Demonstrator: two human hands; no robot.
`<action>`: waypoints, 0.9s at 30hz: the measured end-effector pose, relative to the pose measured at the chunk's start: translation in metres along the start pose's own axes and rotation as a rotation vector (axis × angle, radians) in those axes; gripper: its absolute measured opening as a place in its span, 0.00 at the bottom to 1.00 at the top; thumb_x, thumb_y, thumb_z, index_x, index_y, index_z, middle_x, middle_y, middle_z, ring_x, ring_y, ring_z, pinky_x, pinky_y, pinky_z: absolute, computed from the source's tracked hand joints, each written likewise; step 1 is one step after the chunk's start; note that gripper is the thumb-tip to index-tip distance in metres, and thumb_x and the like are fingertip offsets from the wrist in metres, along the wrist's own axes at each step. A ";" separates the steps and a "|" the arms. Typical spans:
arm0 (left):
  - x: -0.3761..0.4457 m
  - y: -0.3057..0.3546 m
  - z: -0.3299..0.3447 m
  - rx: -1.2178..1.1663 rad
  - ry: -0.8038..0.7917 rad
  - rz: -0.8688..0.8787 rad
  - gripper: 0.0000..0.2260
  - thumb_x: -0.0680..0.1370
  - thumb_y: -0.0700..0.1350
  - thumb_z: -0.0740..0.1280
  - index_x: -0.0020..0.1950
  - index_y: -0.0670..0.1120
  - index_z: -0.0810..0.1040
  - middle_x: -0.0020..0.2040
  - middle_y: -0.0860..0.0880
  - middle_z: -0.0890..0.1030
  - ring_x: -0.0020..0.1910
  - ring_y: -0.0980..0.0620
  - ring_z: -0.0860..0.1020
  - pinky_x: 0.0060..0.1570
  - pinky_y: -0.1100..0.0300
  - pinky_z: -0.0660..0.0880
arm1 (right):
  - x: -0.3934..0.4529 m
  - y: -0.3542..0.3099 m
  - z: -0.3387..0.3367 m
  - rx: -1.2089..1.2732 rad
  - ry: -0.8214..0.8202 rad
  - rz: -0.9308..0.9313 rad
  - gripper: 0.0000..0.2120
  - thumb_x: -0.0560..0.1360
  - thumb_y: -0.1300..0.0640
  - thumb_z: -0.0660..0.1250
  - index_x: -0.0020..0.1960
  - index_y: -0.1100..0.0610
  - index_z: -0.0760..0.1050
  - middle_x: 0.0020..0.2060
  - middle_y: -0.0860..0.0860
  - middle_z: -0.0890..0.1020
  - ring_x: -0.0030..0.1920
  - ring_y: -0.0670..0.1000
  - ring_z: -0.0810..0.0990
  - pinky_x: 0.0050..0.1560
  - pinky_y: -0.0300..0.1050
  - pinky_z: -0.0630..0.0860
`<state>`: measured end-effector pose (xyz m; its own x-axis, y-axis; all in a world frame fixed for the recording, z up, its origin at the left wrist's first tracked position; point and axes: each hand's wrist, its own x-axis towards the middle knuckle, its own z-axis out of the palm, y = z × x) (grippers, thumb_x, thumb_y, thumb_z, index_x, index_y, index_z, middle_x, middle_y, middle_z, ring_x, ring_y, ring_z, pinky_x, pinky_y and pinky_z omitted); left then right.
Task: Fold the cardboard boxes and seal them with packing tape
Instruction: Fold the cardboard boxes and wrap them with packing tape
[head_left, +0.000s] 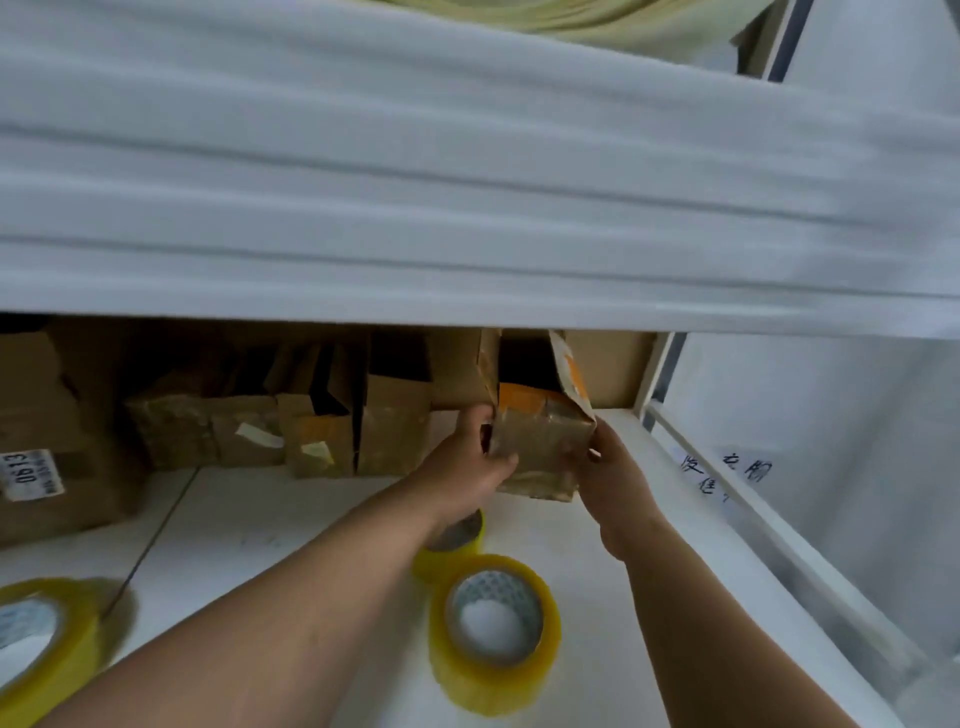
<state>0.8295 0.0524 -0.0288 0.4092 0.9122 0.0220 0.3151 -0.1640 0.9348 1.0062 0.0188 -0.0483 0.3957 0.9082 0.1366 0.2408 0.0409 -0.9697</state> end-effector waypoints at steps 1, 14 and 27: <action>0.006 -0.002 0.001 0.021 0.002 0.001 0.23 0.80 0.46 0.67 0.72 0.54 0.62 0.61 0.56 0.75 0.63 0.52 0.74 0.66 0.49 0.72 | 0.008 0.004 0.002 -0.007 0.000 0.011 0.21 0.79 0.66 0.60 0.66 0.45 0.74 0.53 0.50 0.82 0.51 0.50 0.81 0.44 0.43 0.77; 0.023 -0.029 -0.002 -0.024 0.189 -0.223 0.16 0.80 0.40 0.66 0.64 0.55 0.67 0.54 0.57 0.75 0.49 0.61 0.74 0.46 0.65 0.73 | 0.055 0.036 0.028 -0.245 -0.319 0.066 0.22 0.81 0.59 0.61 0.73 0.47 0.68 0.56 0.50 0.80 0.52 0.50 0.77 0.49 0.43 0.71; -0.007 -0.032 -0.020 0.001 0.247 -0.213 0.28 0.81 0.45 0.65 0.79 0.57 0.60 0.76 0.52 0.68 0.74 0.49 0.66 0.72 0.47 0.66 | 0.059 0.032 0.051 0.046 -0.308 0.330 0.41 0.81 0.59 0.62 0.80 0.48 0.36 0.77 0.54 0.63 0.75 0.59 0.64 0.70 0.55 0.64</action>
<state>0.7995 0.0588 -0.0521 0.1140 0.9895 -0.0891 0.3721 0.0407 0.9273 0.9924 0.0944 -0.0819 0.1607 0.9571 -0.2410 0.1037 -0.2592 -0.9602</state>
